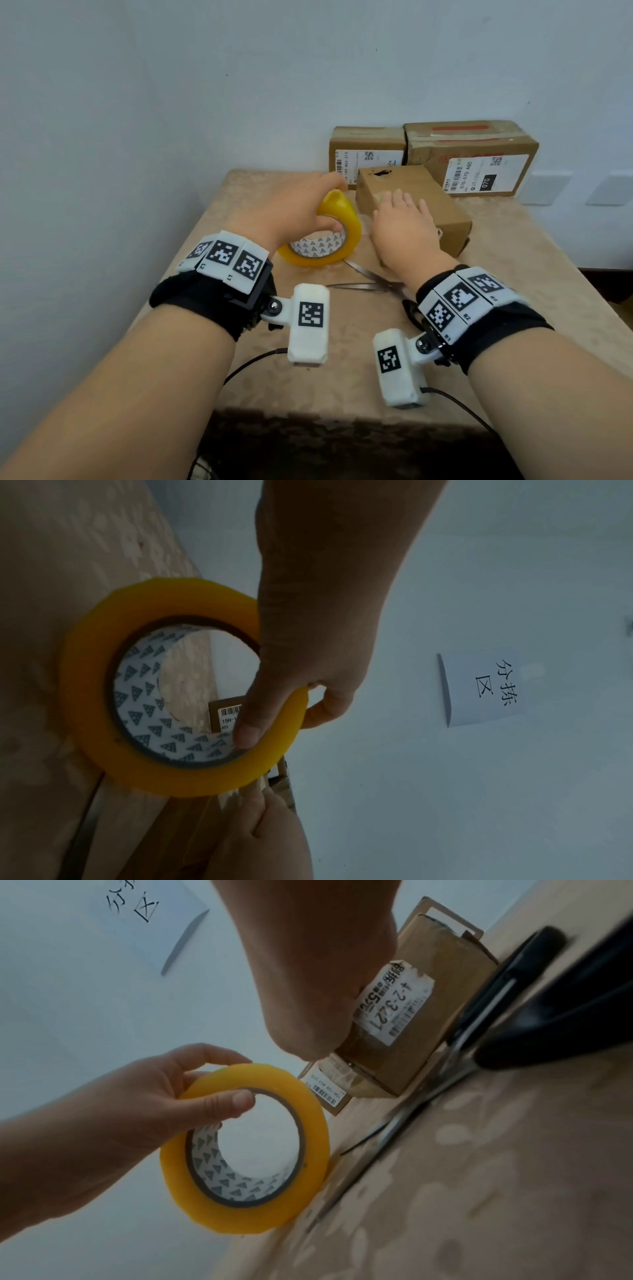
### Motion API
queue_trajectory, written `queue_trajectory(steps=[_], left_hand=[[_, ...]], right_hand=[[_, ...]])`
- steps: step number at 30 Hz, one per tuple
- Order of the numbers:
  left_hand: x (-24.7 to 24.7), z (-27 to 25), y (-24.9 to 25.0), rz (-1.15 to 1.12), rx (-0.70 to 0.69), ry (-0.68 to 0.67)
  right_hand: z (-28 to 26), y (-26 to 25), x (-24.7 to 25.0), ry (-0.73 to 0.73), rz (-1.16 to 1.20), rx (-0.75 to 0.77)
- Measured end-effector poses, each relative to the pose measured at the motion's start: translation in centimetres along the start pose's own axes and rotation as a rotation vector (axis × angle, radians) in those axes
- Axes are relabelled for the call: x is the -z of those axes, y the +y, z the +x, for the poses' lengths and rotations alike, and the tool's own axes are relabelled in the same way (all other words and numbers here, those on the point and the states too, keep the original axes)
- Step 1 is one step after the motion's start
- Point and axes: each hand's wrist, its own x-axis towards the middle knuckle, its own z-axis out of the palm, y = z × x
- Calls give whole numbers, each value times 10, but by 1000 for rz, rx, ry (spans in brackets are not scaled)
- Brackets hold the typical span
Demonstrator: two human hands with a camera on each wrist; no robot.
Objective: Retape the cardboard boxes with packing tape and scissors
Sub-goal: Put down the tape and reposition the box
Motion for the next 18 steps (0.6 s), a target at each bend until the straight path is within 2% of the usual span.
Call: queue_trajectory(steps=[10,12,14,16,18], left_hand=[[-10,-5,2,14,-11,24],[-13,-7,2,-23,4,50],[-14,-9,1,-39,21,74],[-14,-10,1,-8,37,92],[-14,-11,2,19,45,103]], right_hand=[[-7,1,-5,20,-23,7],[-7,6,-1,16,64,56],[-13,15,7,19,247,133],[-24,28,17,138,416,181],[-38,40,29,249,442,181]])
